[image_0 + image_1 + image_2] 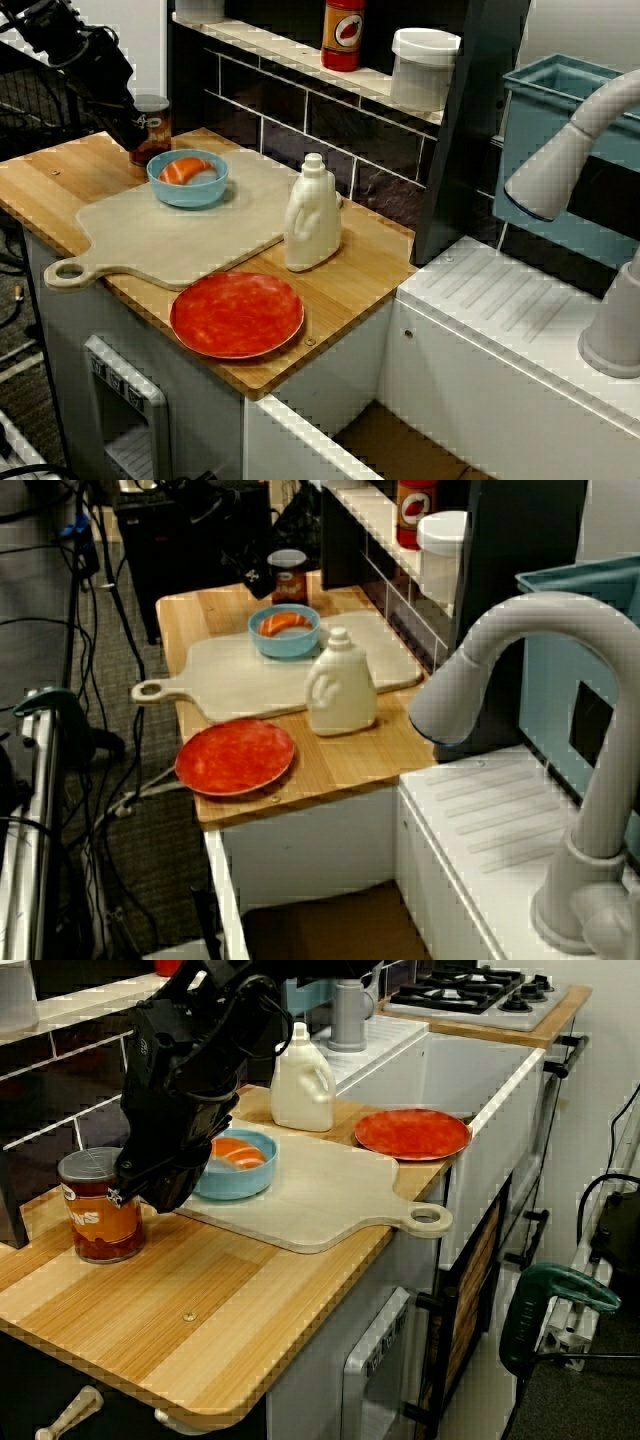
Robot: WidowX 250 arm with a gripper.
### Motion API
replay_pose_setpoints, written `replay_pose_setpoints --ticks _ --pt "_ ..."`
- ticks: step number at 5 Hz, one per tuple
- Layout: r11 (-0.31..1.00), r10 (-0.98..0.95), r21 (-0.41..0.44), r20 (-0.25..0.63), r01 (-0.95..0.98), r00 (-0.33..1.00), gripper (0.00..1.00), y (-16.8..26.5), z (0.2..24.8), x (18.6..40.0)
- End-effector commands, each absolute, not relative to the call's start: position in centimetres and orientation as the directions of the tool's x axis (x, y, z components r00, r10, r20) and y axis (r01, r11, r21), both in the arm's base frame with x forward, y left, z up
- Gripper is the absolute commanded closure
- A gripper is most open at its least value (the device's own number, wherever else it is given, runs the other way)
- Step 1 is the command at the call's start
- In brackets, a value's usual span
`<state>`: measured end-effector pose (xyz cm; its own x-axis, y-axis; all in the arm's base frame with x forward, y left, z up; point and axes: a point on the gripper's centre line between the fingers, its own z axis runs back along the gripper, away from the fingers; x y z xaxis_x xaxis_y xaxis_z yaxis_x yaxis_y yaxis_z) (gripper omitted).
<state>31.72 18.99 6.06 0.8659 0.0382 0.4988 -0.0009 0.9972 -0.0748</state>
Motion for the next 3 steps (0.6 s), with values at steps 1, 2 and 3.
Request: replay_pose_setpoints --ticks 1,2,3 --pt "1.000 0.019 -0.018 0.541 -0.011 0.841 1.00 20.59 7.60 33.48" --pt "1.000 0.018 -0.006 0.549 -0.018 0.835 1.00 21.00 7.75 34.00" --pt "1.000 0.027 -0.015 0.544 -0.023 0.839 1.00 21.25 7.80 34.25"
